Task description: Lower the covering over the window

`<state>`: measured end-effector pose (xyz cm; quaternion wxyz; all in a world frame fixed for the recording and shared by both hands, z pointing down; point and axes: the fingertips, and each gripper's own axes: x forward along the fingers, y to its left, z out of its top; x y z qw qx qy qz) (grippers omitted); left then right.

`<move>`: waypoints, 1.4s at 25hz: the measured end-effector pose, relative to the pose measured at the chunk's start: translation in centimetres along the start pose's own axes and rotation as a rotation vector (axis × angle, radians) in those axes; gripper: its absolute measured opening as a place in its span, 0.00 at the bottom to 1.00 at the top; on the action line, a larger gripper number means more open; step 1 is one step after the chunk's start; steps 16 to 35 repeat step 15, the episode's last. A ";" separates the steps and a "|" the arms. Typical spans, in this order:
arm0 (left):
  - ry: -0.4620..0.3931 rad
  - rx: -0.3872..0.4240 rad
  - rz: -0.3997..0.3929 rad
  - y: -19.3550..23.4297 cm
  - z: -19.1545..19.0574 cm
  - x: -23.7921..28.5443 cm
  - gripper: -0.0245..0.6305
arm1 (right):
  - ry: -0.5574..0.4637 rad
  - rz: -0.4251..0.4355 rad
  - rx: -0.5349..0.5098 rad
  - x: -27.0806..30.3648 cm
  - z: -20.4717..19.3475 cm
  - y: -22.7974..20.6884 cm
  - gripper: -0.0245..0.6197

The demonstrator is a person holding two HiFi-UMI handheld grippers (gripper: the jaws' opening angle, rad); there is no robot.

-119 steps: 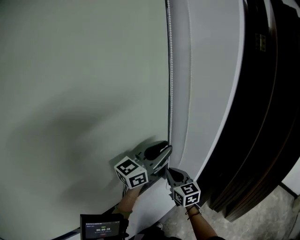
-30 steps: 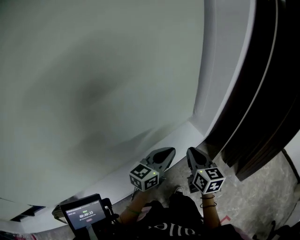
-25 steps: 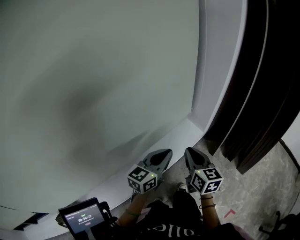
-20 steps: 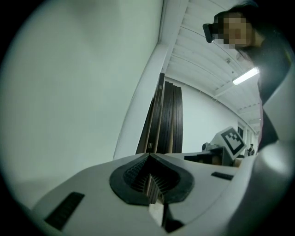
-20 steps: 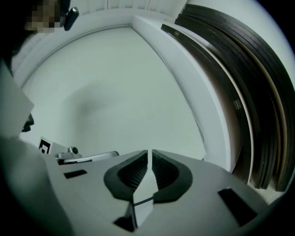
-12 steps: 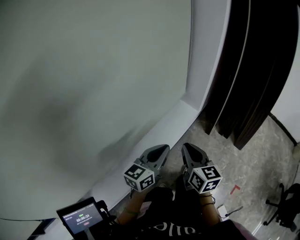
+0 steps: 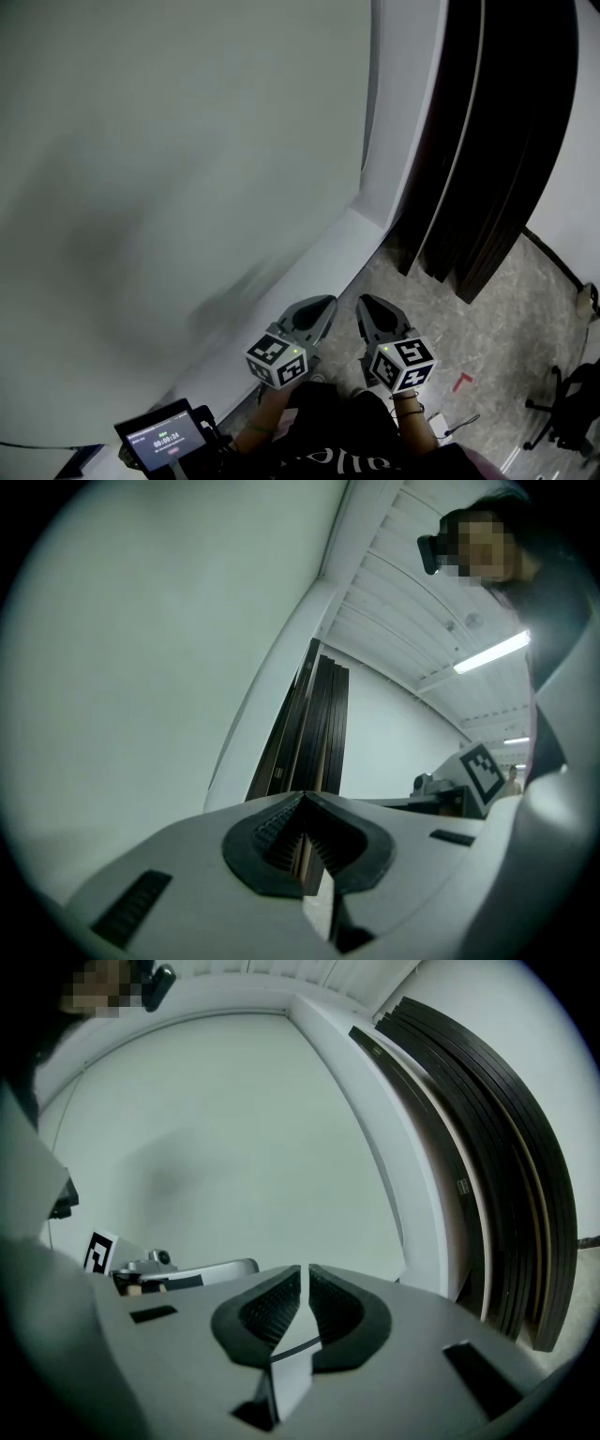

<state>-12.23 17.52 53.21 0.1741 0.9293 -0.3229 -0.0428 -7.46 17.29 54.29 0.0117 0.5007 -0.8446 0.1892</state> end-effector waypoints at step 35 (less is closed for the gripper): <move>0.034 -0.022 -0.027 -3.9 -1.8 1.9 0.04 | -0.005 -0.006 0.006 -3.2 0.7 -2.1 0.07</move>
